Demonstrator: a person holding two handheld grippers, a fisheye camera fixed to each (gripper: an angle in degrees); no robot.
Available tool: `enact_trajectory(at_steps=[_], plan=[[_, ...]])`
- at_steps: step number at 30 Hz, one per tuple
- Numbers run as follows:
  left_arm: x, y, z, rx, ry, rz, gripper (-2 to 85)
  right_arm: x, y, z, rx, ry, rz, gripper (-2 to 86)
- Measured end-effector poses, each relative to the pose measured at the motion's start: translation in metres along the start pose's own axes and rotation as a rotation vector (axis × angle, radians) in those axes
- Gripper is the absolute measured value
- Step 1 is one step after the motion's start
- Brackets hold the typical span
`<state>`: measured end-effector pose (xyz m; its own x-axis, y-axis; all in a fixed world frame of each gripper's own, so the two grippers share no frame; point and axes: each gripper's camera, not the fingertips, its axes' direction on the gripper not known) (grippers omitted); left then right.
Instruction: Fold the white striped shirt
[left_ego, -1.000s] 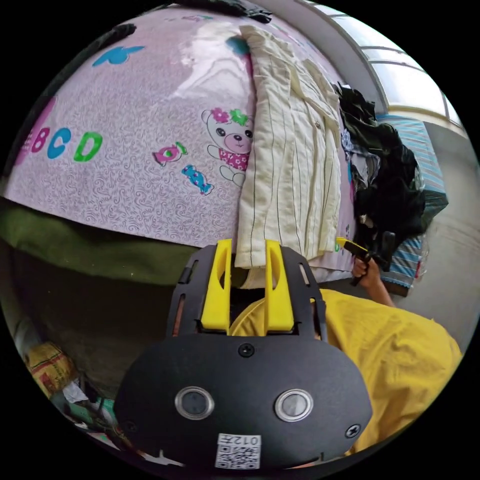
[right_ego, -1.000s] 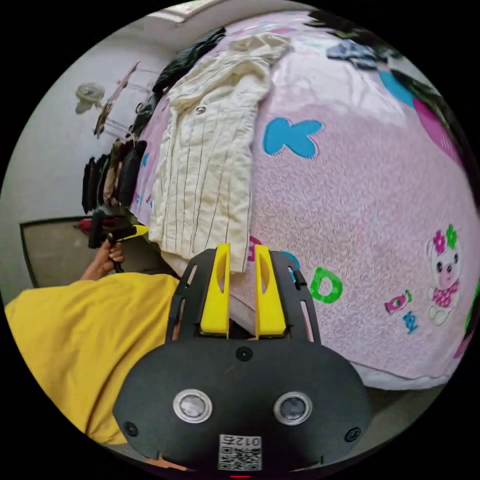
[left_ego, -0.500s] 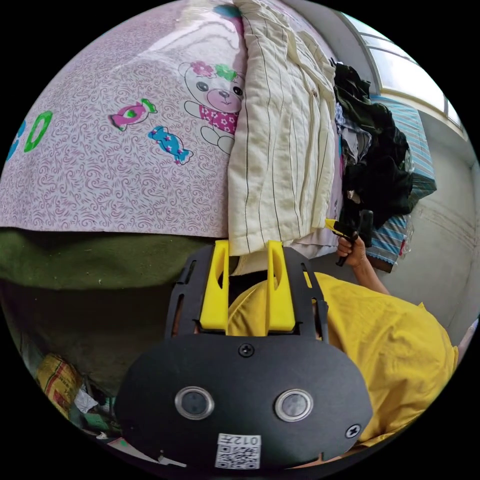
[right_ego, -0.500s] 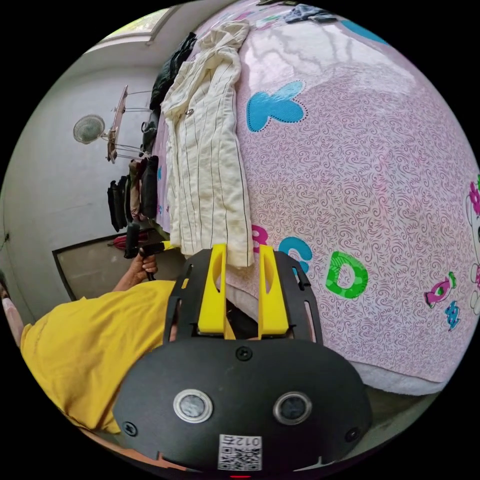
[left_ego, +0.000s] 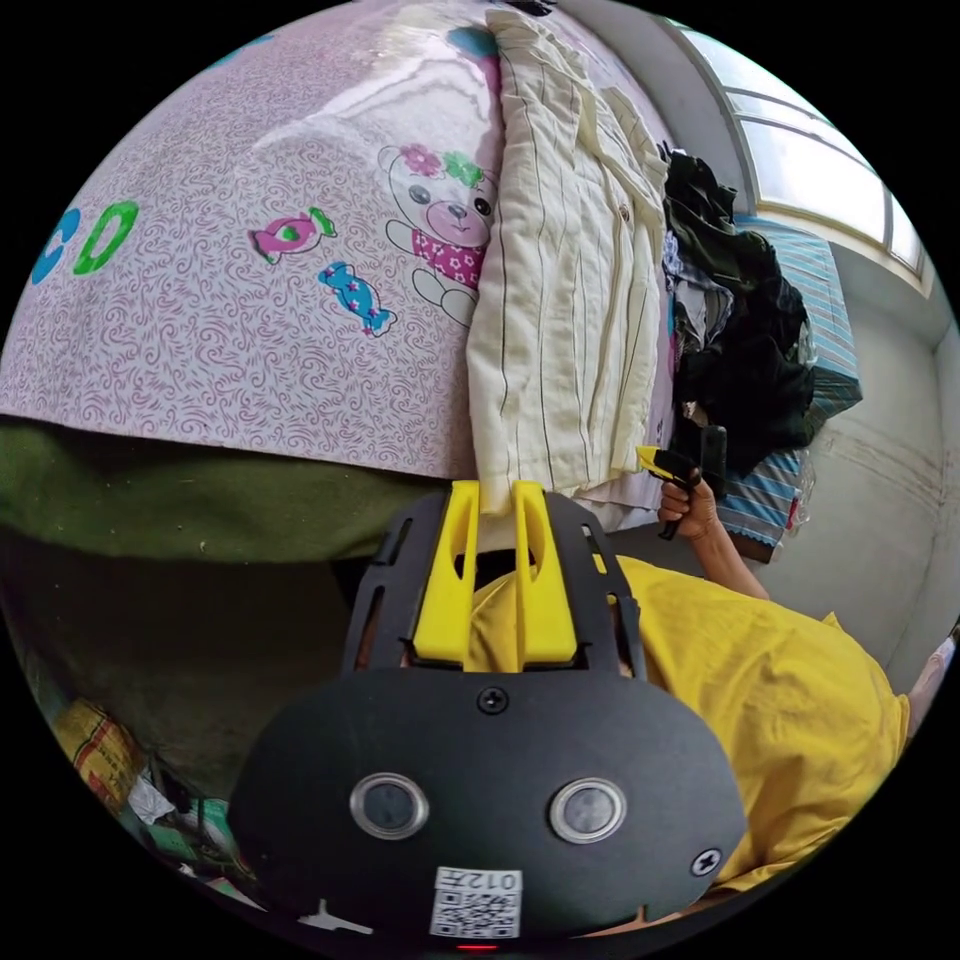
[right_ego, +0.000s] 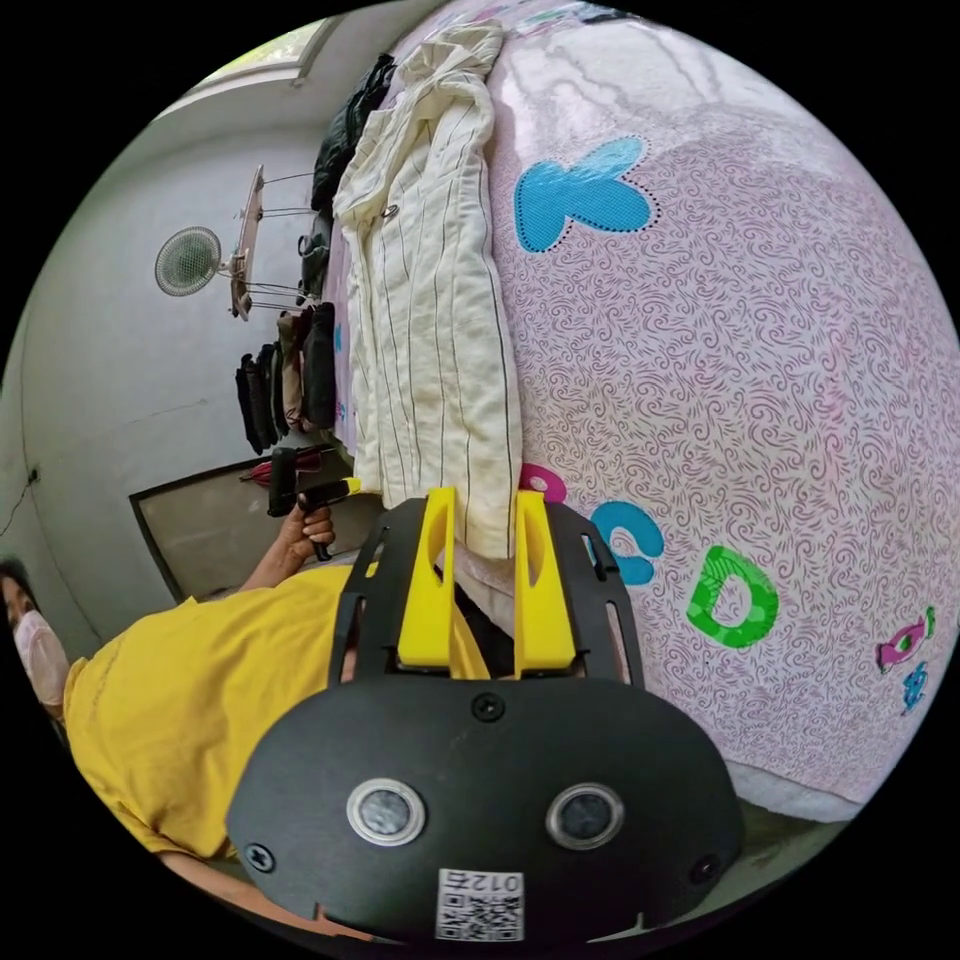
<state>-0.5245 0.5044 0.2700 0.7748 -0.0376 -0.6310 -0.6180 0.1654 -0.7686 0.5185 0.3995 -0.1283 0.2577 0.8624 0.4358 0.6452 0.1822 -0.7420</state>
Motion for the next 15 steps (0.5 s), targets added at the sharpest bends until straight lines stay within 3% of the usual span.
enact_trajectory(at_steps=[8,15], plan=[[0.008,-0.006,-0.033,-0.032,-0.025,0.030,0.8,-0.004,-0.014,-0.041,-0.055,-0.044,-0.051,2.0],[0.015,0.014,-0.097,0.026,0.165,0.046,0.4,-0.016,-0.012,-0.092,-0.032,-0.251,-0.100,1.6]])
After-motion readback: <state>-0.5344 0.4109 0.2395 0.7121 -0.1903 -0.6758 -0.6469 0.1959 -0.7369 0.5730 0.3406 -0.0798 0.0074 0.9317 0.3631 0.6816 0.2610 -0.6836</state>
